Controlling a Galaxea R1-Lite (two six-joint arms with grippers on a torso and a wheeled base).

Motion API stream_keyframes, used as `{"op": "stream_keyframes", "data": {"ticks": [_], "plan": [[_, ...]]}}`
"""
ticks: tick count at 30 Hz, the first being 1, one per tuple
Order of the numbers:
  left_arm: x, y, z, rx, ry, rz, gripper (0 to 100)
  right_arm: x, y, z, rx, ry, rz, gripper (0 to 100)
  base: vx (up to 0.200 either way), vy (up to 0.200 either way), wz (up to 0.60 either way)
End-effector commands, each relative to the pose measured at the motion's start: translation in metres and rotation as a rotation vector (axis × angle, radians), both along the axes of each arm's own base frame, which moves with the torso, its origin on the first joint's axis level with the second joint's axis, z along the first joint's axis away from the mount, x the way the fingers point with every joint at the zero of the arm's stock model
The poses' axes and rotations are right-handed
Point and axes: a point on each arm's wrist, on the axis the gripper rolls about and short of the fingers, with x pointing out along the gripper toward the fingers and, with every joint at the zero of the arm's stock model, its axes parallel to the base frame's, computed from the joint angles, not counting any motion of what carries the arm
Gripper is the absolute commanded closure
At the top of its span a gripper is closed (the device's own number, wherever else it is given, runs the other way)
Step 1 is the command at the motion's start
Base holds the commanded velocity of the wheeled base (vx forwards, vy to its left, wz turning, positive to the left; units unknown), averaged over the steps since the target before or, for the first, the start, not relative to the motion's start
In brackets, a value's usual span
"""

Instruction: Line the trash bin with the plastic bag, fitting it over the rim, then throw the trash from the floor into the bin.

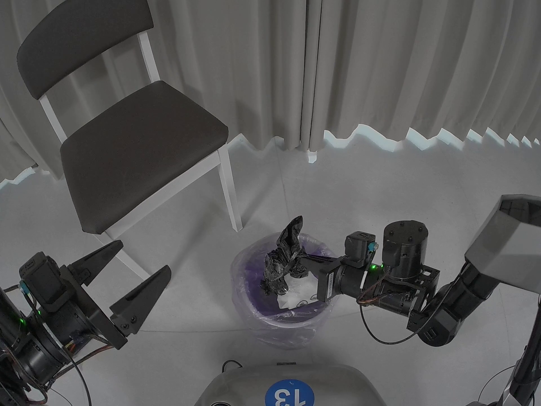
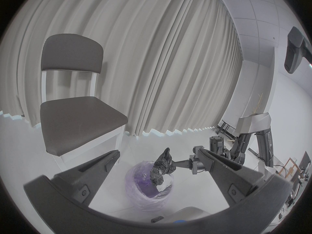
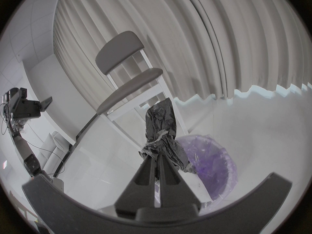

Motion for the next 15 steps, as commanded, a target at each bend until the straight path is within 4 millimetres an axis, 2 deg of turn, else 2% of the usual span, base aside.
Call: {"op": "stream_keyframes", "data": {"ticks": [1,5,15], "plan": [[0.0,0.0,0.0,0.0,0.001,0.0,0,0.004,0.003,-0.021,-0.023,0.035,0.003,100,0.0,0.0,0.0],[0.0,0.0,0.0,-0.001,0.0,0.0,0,0.017,0.01,-0.046,-0.021,0.035,-0.002,100,0.0,0.0,0.0],[-0.001,0.0,-0.001,-0.001,0.002,0.0,0,0.026,0.012,-0.067,-0.034,0.066,0.01,100,0.0,0.0,0.0]]}}
